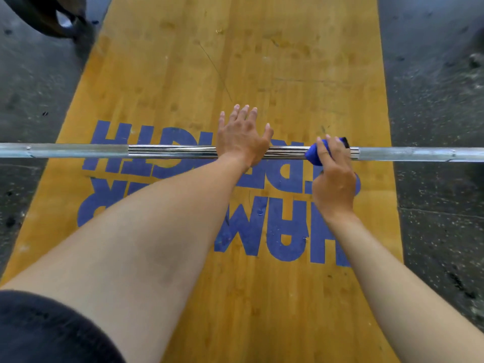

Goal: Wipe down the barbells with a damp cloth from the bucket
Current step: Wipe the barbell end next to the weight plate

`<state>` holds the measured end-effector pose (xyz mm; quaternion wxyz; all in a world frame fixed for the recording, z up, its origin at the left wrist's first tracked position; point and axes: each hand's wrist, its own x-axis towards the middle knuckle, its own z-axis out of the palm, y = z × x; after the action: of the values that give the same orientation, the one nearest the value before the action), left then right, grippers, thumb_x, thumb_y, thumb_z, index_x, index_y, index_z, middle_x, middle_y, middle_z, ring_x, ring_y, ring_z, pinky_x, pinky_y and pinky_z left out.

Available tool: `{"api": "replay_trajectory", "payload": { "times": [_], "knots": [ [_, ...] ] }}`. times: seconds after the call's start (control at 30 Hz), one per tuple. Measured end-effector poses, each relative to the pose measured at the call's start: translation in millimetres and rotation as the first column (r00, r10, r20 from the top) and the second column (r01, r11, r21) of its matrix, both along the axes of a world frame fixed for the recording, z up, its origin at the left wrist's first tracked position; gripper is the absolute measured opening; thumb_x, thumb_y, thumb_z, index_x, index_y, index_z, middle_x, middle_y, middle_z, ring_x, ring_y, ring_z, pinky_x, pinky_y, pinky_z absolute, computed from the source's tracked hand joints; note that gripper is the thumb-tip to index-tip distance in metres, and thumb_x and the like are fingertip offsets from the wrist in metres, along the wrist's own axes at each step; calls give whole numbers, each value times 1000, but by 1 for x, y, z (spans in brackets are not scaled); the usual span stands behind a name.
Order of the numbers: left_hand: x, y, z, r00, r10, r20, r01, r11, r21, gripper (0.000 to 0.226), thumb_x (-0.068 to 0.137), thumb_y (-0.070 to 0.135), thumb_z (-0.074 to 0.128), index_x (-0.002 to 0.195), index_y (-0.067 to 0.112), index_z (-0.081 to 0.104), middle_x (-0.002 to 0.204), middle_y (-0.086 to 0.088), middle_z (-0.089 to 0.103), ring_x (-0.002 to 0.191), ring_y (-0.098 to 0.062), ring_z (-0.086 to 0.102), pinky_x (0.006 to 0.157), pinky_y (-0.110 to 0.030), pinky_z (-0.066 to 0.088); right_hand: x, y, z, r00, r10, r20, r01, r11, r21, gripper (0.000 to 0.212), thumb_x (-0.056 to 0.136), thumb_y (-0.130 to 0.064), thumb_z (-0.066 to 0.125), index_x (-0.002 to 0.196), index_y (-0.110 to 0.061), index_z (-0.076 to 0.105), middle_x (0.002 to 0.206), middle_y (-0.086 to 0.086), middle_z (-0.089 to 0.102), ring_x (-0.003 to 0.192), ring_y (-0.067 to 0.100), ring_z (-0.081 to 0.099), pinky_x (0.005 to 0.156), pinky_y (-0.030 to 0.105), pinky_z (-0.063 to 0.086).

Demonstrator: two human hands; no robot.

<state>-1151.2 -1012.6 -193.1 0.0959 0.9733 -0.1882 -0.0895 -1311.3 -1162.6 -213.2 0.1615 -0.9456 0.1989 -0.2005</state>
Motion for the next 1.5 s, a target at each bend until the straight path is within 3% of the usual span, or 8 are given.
{"api": "replay_trajectory", "payload": {
  "times": [0.33,0.5,0.67,0.8,0.97,1.1,1.27,1.5],
  "knots": [
    [67,-24,1,999,-10,-40,9,1000,-28,70,101,59,26,160,21,29,169,2,23,157,-14,10,128,-43,2,55,-31,-3,990,142,-11,-142,988,-60,64,85,20,45,144,-5,54,150,12,50,143,33,41,111,41,41],
    [94,-35,3,996,-51,-69,49,998,-30,70,102,59,26,160,21,29,169,2,21,157,-14,10,127,-42,2,85,-58,4,965,-261,-3,260,961,92,58,87,21,47,138,-2,59,147,13,53,142,34,42,111,51,43],
    [117,-43,5,992,-83,-94,79,996,-42,68,103,56,25,160,19,28,169,1,21,157,-14,10,127,-42,3,102,-59,0,991,126,-34,-128,989,-80,66,80,21,48,139,-6,59,145,10,55,137,34,48,102,41,46],
    [133,-47,5,988,-88,-126,76,993,-92,70,103,56,28,161,18,27,169,1,21,157,-14,10,128,-42,5,120,-72,6,957,-288,22,286,955,80,55,84,18,50,133,-3,64,141,12,58,137,32,47,105,46,47],
    [150,-53,5,984,-58,-171,35,990,-135,68,103,55,31,160,17,26,169,-1,21,157,-15,11,127,-42,7,130,-58,-2,997,80,2,-79,993,-91,63,85,21,45,140,-6,59,145,9,55,139,32,47,107,38,43],
    [165,-60,6,989,-68,-130,43,982,-184,65,103,53,34,158,17,30,168,-1,24,156,-16,14,127,-44,10,148,-77,6,950,-311,10,309,948,73,61,86,19,48,139,-7,60,147,8,53,142,28,42,112,42,42],
    [190,-68,4,986,-63,-153,36,983,-178,71,103,55,33,160,15,25,169,-1,22,157,-16,12,127,-44,10,171,-71,3,995,87,-38,-91,992,-87,62,85,20,46,139,-7,60,144,8,56,137,30,48,109,36,41],
    [220,-78,9,985,-84,-148,58,983,-174,73,103,55,34,161,13,21,169,-3,20,157,-18,12,126,-41,12,212,-78,9,988,-153,-3,153,988,-19,55,85,12,45,134,-6,64,139,9,60,133,30,51,108,36,42]
  ]
}}
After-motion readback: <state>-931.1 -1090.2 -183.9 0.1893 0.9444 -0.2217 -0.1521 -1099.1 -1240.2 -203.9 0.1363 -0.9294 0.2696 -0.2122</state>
